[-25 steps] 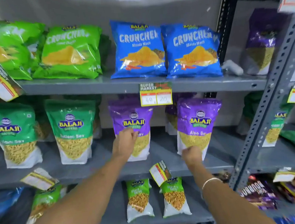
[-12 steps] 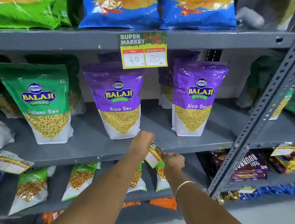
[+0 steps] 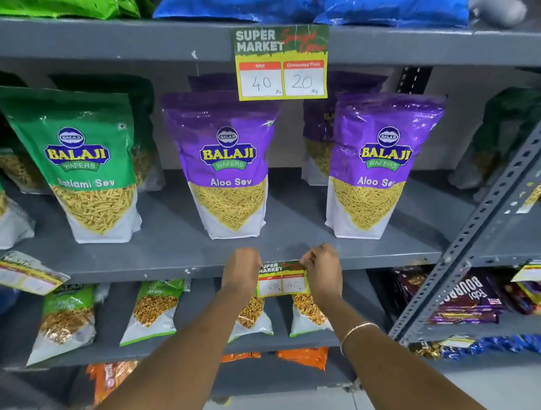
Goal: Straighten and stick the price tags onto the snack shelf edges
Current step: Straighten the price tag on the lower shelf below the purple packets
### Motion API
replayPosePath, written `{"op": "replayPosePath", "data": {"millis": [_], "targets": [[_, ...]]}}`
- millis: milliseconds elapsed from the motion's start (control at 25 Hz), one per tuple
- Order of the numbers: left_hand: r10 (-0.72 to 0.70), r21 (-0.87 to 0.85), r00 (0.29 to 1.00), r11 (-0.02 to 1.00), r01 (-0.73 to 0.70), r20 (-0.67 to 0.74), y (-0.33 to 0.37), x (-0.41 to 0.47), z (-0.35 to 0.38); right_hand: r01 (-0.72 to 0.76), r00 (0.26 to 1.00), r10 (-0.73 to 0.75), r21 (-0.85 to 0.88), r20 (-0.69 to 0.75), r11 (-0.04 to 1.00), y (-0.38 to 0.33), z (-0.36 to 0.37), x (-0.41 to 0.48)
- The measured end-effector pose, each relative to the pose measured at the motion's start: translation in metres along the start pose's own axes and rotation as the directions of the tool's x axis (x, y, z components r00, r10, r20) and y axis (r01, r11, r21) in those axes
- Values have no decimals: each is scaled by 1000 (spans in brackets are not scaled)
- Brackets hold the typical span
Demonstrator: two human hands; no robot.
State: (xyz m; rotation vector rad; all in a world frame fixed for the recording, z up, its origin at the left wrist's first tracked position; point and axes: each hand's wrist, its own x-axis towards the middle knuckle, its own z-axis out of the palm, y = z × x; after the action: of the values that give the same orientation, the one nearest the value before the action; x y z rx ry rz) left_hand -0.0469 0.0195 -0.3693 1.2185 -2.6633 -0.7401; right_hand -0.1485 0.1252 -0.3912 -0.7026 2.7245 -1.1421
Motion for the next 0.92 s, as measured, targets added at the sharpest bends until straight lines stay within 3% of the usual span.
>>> {"op": "replayPosePath", "data": {"millis": [200,520,920], "targets": [[14,-58,1000,998,-15,-14,-4,9,3,68,998,-67,-51,12,996,4,-2,1],[39,49,999,998,-39,-3,-4,18,5,133,986,-111,-190,122,973,0,-5,12],[140,121,982,980,-156,131,-21,34,4,318,932,-228,-333,282,888,0,-13,33]]}}
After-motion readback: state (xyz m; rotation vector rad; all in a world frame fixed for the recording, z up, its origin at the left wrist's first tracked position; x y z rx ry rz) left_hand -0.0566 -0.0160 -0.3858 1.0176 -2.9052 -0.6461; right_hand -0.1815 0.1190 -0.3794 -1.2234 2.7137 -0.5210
